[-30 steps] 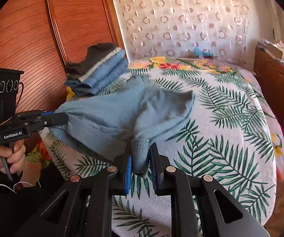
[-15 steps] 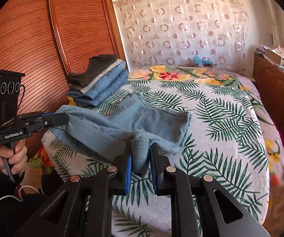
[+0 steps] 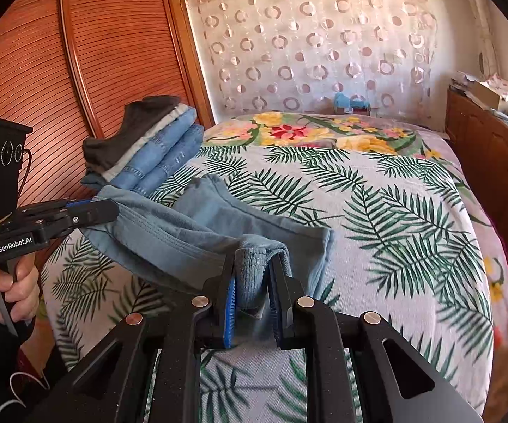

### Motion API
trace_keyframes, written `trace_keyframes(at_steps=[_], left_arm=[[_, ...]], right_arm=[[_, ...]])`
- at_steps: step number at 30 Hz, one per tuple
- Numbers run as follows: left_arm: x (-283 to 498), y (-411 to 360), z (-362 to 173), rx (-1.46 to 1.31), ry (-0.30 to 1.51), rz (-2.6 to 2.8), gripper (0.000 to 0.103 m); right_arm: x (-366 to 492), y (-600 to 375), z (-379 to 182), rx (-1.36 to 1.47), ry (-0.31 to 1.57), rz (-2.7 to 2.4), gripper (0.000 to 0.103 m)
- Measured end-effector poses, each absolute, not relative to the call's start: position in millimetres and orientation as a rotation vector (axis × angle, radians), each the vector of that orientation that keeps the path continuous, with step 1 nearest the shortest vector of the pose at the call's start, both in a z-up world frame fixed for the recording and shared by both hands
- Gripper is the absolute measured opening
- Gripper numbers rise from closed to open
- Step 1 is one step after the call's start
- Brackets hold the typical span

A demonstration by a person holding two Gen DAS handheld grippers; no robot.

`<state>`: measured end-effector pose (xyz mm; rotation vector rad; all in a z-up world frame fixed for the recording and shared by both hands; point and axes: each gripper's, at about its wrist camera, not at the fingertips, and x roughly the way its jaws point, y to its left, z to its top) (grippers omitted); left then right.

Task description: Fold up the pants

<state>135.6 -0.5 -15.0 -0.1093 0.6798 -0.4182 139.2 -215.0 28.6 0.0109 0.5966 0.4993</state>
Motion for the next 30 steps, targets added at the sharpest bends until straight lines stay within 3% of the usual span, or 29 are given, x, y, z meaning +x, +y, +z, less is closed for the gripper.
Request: trace_keyframes(at_steps=[22,26,30], left_arm=[[198,3,-52,-0.093,0.791,-0.373,0.016],[203,-1,-61,-0.051,0.802,-0.354,0.021],[208,2,-69,-0.062,0.821,-0.359,0.034]], right_arm=[[208,-201,8,0.036,0.687,0.515,0.016],[214,-199,7,0.038,0.695,0.504,0.016],[219,-195,6,0.029,0.699,0.496,0.016]])
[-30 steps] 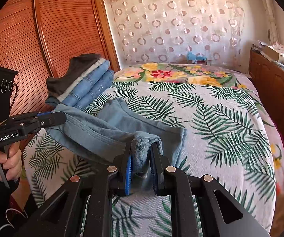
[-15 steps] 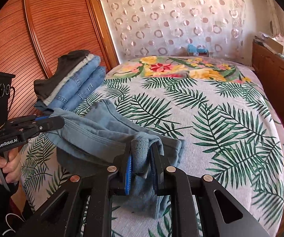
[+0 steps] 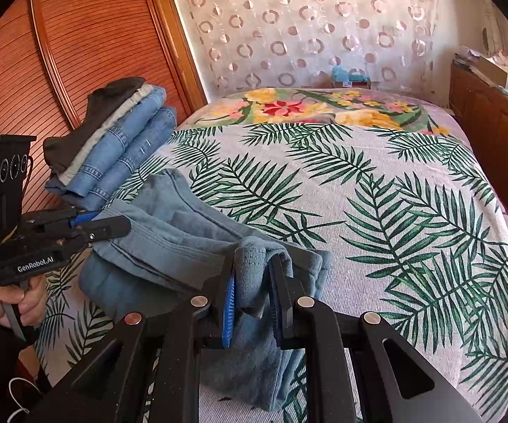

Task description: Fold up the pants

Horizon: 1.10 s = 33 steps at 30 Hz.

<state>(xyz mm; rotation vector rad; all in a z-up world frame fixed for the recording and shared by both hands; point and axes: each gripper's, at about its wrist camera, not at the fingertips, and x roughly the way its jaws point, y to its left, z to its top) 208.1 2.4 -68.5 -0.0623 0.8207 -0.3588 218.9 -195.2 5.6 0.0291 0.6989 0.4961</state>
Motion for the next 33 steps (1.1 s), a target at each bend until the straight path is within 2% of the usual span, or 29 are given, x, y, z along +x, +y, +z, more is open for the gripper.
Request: trace_keyframes(at_steps=[3,9,10,15,22,33], left_arm=[[210,1,-73,-0.064,0.837,-0.386,0.045],[208,-4,-75,-0.031,0.837,-0.379,0.046],[209,-4,-74,-0.033,0.839,-0.38,0.046],[205,-2,-68,-0.046,0.827,-0.37,0.046],[194,3,-55,-0.038,0.786,-0.363,0.046],[170,21,-65,-0.041,0.818,-0.34,0.046]], right_arm=[[221,-195,4,0.031,0.704,0.494,0.016],[222,-196,4,0.038,0.702,0.488,0.016],[221,-196,5,0.039,0.698,0.488,0.02],[217,-202,13,0.046,0.679,0.477,0.025],[200,-217,22,0.023,0.646,0.452,0.025],[177,-227,6,-0.006,0.711,0.459,0.031]])
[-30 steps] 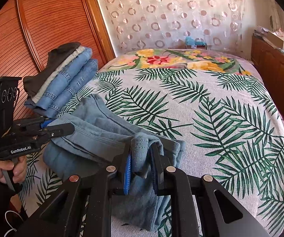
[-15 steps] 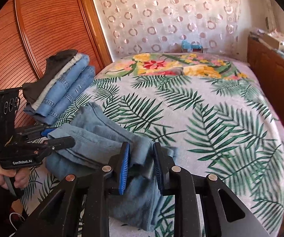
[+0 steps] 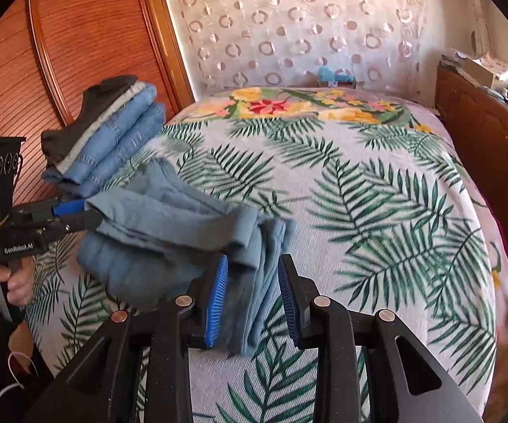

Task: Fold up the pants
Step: 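Open both tools and withdraw them from the folded shorts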

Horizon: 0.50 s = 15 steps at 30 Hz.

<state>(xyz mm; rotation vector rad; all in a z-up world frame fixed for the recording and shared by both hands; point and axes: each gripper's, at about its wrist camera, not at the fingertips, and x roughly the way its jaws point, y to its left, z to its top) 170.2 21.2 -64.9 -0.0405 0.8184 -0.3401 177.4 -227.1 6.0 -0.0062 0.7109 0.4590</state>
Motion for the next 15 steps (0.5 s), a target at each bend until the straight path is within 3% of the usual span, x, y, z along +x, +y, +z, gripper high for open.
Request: trace_keyframes(at_steps=[15], left_arm=[[179,21,-72,-0.03,0.87,-0.352,0.046]], right_arm=[[206,-202,-5,-0.113,0.775,0.447,0.032]])
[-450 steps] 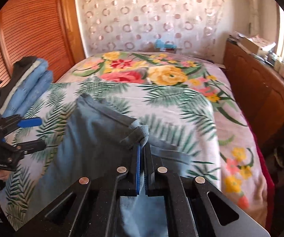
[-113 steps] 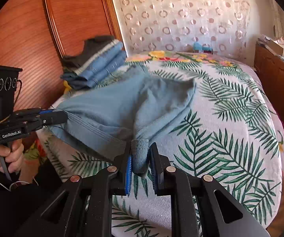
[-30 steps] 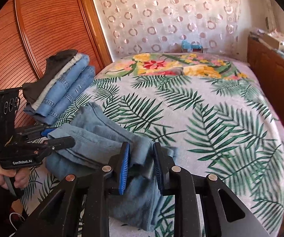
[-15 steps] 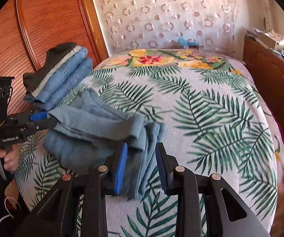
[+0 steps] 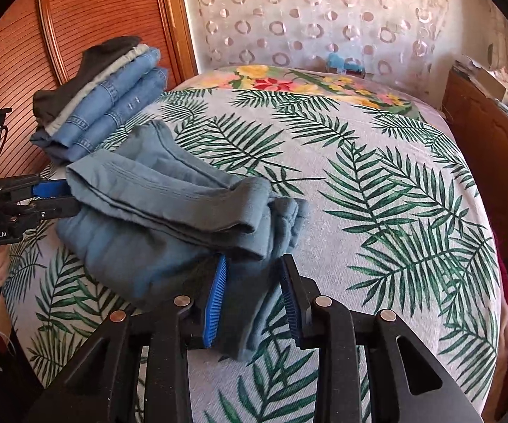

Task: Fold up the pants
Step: 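Open both tools and withdraw them from the folded shorts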

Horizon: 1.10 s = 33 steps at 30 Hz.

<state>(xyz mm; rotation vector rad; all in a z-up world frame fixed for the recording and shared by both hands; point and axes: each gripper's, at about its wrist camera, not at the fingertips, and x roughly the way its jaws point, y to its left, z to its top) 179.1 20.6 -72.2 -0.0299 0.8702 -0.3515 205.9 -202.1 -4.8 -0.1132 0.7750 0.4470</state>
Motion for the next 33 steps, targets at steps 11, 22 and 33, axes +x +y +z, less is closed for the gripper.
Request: trace_keyframes(at_steps=[11,22,33], left_arm=[[219,16,-66,-0.016,0.887,-0.345,0.046],[247,24,-70,-0.058,0.882,-0.297,0.046],[232,26,-70,-0.066,0.856,-0.311,0.046]], right_arm=[[242,-198,1,-0.106,0.78,0.441,0.032],[269,-205,2,-0.067,0.766,0.405,0.032],[267,-207,4,-0.06,0.747,0.405,0.032]])
